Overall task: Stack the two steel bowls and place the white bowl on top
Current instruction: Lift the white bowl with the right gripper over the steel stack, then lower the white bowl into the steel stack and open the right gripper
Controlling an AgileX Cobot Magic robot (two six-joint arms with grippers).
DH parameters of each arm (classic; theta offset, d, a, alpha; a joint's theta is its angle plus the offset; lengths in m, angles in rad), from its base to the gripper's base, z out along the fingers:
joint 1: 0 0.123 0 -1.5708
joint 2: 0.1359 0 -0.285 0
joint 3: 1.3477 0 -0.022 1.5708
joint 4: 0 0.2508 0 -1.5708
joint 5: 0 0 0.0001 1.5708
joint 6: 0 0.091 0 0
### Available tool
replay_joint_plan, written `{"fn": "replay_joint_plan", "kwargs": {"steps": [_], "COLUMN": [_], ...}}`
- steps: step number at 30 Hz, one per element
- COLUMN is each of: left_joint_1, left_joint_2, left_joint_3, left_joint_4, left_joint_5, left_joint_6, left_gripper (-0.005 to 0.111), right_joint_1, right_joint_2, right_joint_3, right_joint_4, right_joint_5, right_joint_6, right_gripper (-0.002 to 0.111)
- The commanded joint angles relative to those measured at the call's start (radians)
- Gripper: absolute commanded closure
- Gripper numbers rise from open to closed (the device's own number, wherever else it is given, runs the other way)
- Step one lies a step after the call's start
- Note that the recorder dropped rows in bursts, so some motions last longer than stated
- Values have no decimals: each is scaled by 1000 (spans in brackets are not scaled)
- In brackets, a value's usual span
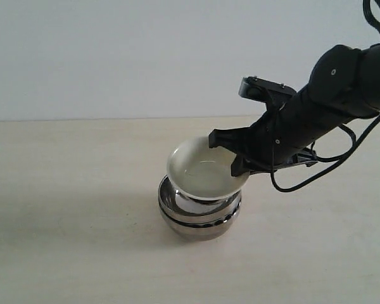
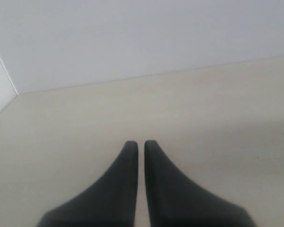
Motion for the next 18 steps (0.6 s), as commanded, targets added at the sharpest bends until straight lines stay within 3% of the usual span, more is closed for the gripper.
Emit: {"fn": "replay_joint_plan", "kwargs": {"steps": [1, 5, 18], "left_joint_1": [2, 2, 2], "left_joint_2": [-4, -4, -4], "left_joint_3": [3, 3, 3], "left_joint_4": [-7, -7, -7], "left_joint_5": [-8, -8, -8], "left_joint_6": [-10, -10, -10], "left_gripper": [103, 103, 103], "right_joint_1": [39, 69, 29], "right_joint_2": [2, 22, 22], "right_joint_3": [-5, -5, -5], "right_joint_4": [16, 16, 2], "right_joint_5": [-42, -73, -12], "right_joint_6": [-16, -10, -14], "right_gripper": [108, 108, 108]}}
